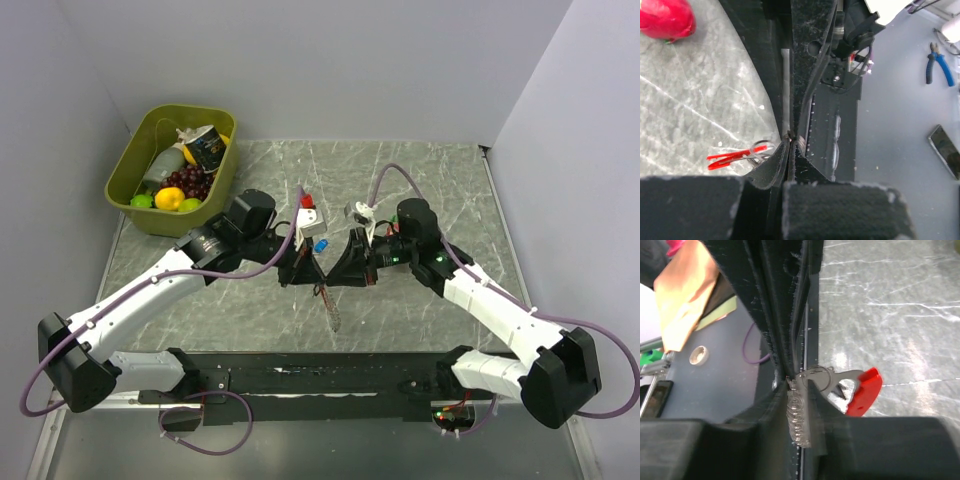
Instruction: Put the keys on the keyring
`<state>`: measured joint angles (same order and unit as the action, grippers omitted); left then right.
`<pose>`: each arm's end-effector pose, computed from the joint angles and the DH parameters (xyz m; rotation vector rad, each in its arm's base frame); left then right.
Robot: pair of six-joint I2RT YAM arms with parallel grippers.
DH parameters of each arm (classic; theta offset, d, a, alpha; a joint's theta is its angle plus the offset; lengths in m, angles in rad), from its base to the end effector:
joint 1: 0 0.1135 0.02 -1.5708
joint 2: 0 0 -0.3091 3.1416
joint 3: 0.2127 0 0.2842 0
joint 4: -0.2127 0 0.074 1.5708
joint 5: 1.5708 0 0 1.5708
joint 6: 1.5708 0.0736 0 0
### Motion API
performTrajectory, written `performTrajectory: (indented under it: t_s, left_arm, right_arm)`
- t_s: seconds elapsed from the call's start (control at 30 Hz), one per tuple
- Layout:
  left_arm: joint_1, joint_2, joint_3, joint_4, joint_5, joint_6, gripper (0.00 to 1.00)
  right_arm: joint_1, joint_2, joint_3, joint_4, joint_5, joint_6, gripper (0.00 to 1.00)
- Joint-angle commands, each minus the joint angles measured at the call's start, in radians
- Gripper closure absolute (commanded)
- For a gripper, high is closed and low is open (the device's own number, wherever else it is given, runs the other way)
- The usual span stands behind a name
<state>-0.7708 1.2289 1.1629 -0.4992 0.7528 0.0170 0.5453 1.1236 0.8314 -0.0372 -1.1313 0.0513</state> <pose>0.1840 -0.2488 0.3779 1.2655 1.8187 -1.2339 0.1957 0.1966 0.3356 -1.2230 1.5340 1.4595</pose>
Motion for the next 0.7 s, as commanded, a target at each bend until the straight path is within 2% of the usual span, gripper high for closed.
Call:
performTrajectory:
  t_s: [0.0, 0.03, 0.13, 0.23, 0.27, 0.3, 0.37, 0.47, 0.5, 0.6, 0.67]
  left_arm:
    - [-0.001, 0.001, 0.043, 0.033, 0.039, 0.014, 0.99]
    - [-0.001, 0.000, 0.043, 0.031, 0.033, 0.015, 0.99]
    - [0.001, -0.020, 0.041, 0.045, -0.009, 0.005, 0.98]
    - [0.005, -0.058, 0.026, 0.094, -0.075, -0.050, 0.78]
    - [0.010, -0.072, 0.021, 0.111, -0.108, -0.069, 0.56]
    - [0.018, -0.100, 0.008, 0.126, -0.174, -0.087, 0.49]
    - [0.033, -0.137, -0.014, 0.187, -0.207, -0.129, 0.37]
    - [0.085, -0.207, -0.090, 0.293, -0.192, -0.192, 0.34]
    - [0.118, -0.229, -0.107, 0.319, -0.166, -0.209, 0.34]
    - [0.177, -0.235, -0.167, 0.423, -0.028, -0.276, 0.38]
    - [0.191, -0.227, -0.201, 0.482, 0.078, -0.322, 0.42]
  right_arm:
    - [0.012, 0.022, 0.057, -0.001, 0.005, -0.011, 0.97]
    - [0.013, 0.025, 0.060, -0.004, 0.007, -0.010, 1.00]
    - [0.012, 0.018, 0.052, 0.003, 0.030, -0.007, 1.00]
    - [0.013, -0.007, 0.035, 0.029, 0.060, 0.019, 1.00]
    - [0.012, -0.024, 0.026, 0.081, 0.065, 0.034, 1.00]
    - [0.012, -0.034, 0.018, 0.101, 0.076, 0.068, 1.00]
    - [0.012, -0.065, -0.017, 0.201, 0.103, 0.111, 1.00]
    - [0.012, -0.122, -0.078, 0.307, 0.162, 0.194, 1.00]
    - [0.010, -0.136, -0.096, 0.403, 0.178, 0.252, 1.00]
    - [0.010, -0.180, -0.184, 0.610, 0.212, 0.369, 1.00]
    - [0.012, -0.194, -0.204, 0.680, 0.240, 0.431, 1.00]
